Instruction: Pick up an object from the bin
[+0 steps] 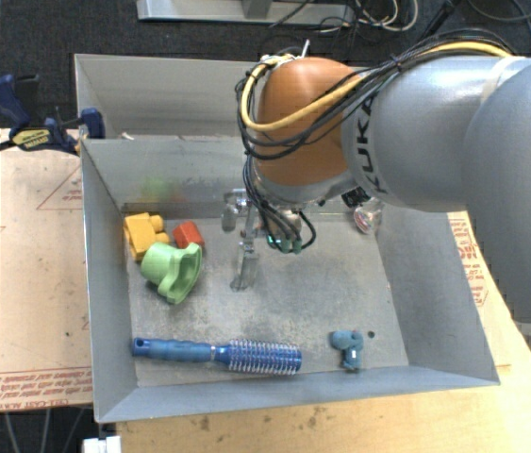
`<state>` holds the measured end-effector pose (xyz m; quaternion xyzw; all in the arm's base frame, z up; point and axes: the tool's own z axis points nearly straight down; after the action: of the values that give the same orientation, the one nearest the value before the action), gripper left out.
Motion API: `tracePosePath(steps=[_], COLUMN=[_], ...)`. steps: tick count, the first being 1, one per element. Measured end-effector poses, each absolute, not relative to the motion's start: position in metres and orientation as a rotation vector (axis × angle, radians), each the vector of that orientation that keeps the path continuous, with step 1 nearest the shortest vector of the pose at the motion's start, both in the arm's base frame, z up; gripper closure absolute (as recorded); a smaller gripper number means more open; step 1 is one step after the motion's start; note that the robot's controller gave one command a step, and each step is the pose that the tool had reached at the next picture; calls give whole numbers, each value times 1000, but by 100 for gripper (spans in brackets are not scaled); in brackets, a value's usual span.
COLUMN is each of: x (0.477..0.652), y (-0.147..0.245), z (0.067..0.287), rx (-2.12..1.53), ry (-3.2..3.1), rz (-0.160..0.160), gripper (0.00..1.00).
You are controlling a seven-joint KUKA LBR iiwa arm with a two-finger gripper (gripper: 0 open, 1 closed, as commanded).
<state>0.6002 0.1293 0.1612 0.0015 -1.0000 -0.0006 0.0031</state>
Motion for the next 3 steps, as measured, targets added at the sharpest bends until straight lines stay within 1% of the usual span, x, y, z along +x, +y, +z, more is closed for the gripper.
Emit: tracePosePath(steps=[1, 2, 3], x=[531, 489, 484], y=[212, 226, 220], z=[69, 112, 79], rx=[79, 566, 638], ry=[-3135, -3091, -3097], rz=[7, -3, -6], gripper=[0, 0, 0])
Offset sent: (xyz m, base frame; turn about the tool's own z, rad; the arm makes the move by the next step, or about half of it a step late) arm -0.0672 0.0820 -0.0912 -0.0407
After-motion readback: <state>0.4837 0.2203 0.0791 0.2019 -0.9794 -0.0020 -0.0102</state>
